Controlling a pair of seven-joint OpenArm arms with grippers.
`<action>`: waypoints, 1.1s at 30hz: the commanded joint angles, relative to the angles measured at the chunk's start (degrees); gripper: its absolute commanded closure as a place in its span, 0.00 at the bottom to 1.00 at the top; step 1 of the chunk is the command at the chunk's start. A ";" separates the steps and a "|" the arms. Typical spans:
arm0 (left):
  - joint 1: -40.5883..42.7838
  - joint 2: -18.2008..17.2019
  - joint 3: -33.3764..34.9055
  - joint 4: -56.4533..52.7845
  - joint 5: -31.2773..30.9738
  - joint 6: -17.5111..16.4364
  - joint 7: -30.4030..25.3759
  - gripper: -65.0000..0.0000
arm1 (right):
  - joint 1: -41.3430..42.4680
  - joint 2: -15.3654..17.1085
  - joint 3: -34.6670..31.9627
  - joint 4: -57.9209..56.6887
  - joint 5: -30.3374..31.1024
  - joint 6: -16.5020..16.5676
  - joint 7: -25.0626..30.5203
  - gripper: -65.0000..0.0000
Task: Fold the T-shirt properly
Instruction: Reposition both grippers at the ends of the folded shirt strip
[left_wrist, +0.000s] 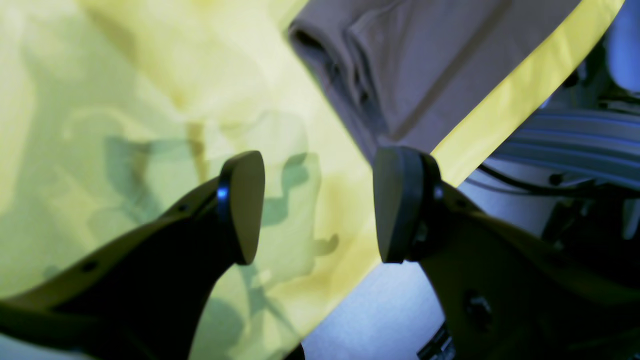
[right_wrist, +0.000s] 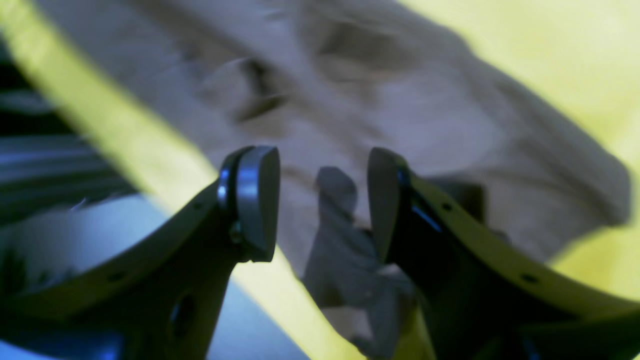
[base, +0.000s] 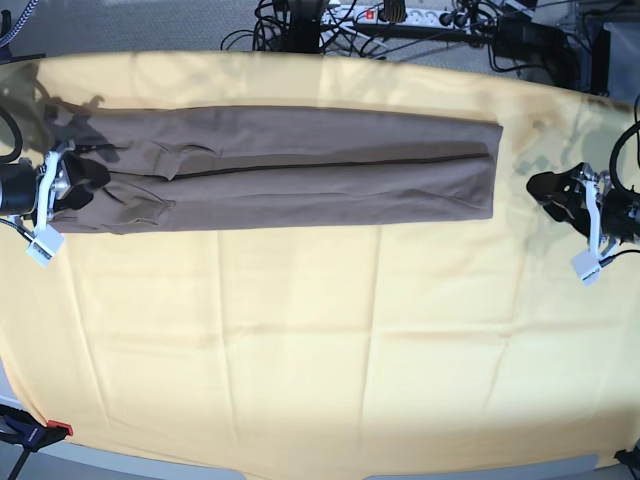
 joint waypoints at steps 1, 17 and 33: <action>-1.11 -1.68 -0.68 0.57 -0.99 -0.17 0.00 0.44 | 0.68 1.40 0.79 0.61 0.84 -0.07 0.44 0.57; -1.09 -1.62 -1.14 0.57 1.01 -0.39 -0.28 1.00 | -0.28 -1.42 2.36 1.36 -0.26 -0.07 0.46 1.00; 8.07 7.34 -35.10 0.37 0.96 1.33 -1.09 1.00 | -4.04 -18.64 15.26 1.18 -28.70 -0.07 17.31 1.00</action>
